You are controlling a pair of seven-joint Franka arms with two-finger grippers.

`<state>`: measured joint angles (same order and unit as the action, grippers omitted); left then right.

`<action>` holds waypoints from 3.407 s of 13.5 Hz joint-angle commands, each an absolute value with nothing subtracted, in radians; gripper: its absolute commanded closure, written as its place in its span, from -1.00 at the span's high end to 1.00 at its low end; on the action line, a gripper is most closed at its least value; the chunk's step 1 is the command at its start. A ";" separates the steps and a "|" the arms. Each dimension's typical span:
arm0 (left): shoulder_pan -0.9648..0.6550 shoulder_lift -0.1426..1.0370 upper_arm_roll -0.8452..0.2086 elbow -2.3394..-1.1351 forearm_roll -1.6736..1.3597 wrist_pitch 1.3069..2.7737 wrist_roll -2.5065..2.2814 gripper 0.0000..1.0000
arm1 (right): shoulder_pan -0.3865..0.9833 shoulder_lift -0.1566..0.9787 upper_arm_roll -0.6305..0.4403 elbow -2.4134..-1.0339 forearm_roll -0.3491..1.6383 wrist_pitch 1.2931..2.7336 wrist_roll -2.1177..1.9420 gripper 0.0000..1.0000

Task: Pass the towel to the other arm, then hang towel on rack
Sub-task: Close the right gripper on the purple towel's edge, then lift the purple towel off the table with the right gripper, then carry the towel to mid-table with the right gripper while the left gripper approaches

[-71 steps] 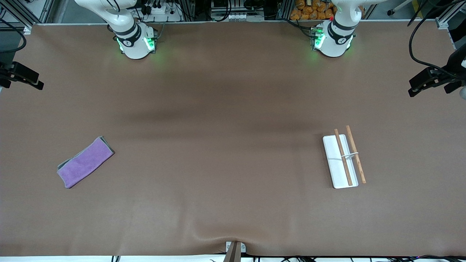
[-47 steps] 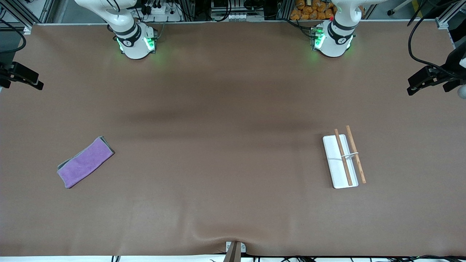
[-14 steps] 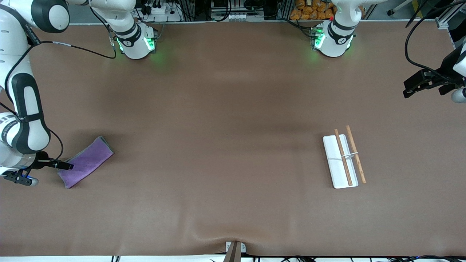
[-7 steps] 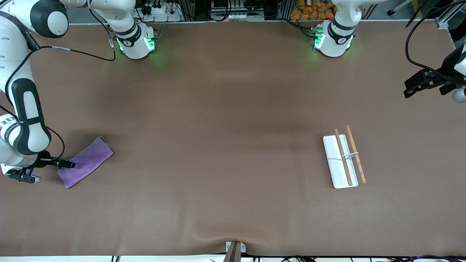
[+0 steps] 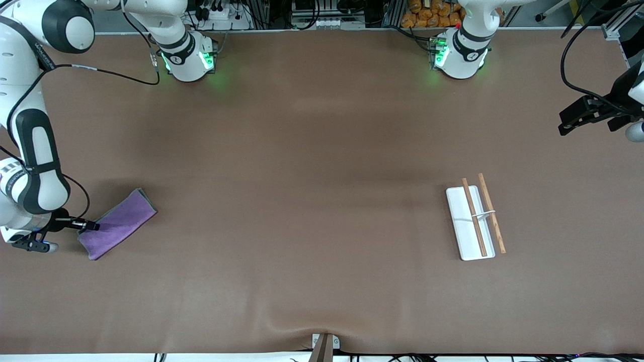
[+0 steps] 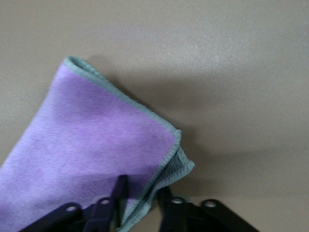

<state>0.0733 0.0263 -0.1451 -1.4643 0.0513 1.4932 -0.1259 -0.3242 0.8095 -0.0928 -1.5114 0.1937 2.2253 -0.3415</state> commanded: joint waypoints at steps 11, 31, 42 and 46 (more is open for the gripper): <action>0.075 0.023 -0.149 -1.462 0.051 1.479 -0.118 1.00 | -0.285 0.697 -0.067 -1.493 0.206 2.137 -0.370 -1.00; 0.078 0.028 -0.147 -1.476 0.038 1.463 -0.126 1.00 | 0.015 0.449 0.066 -1.385 0.142 1.951 -0.485 -1.00; -0.021 0.113 -0.153 -1.456 -0.002 1.529 -0.320 1.00 | 0.260 0.459 0.074 -1.385 0.222 2.014 -0.257 -1.00; -0.106 0.185 -0.153 -1.451 -0.009 1.635 -0.493 1.00 | 0.374 0.459 0.074 -1.367 0.222 2.042 -0.036 -1.00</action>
<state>-0.0756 0.1415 -0.1575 -1.4794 0.0064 1.6040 -0.4244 0.3393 0.4564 0.0815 -1.3959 0.2069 2.0451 -0.1214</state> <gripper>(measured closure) 0.000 0.978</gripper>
